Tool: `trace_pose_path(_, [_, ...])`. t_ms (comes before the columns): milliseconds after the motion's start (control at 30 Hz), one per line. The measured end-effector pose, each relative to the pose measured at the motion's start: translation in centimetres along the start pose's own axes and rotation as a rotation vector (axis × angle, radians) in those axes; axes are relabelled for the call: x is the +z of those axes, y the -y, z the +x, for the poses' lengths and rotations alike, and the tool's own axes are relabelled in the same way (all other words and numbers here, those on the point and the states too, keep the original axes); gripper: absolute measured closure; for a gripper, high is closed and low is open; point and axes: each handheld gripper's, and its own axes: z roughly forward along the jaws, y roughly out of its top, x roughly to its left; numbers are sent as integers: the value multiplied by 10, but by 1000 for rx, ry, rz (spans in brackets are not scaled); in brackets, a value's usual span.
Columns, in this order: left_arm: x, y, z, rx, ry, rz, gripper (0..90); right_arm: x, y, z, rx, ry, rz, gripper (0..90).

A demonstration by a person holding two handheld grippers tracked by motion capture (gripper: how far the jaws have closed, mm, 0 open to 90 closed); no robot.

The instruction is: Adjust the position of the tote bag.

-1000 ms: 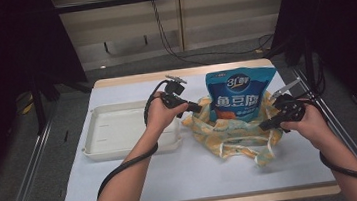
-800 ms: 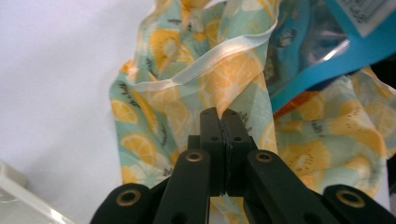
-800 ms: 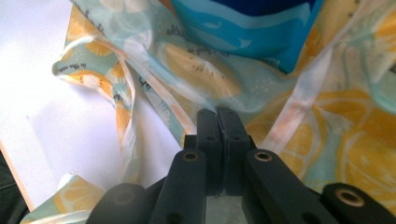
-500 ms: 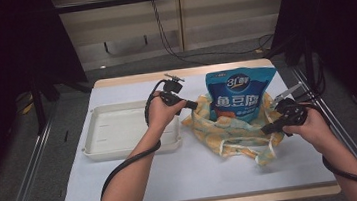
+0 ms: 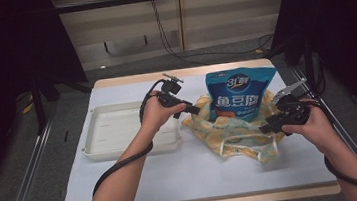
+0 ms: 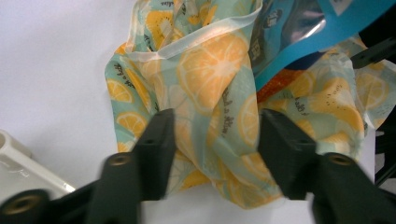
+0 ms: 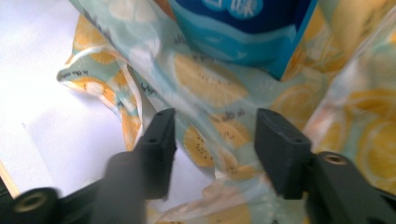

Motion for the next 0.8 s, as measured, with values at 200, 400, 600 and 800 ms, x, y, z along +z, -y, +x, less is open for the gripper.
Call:
trace_pose_path(200, [-6,-1,-4,26,-7,20,237,-9,-7,12,-18,31,-23,304])
trace_pose_path(400, [-14,0,-10,48,-12,32,168,-12,-11,23,-21,29,-62,208])
trace_pose_path(600, [-24,3,-12,68,-19,48,129,-7,-10,31,13,45,-9,140])
trace_pose_path(800, [-30,8,-14,95,-16,76,89,2,-7,38,-12,37,-23,113])
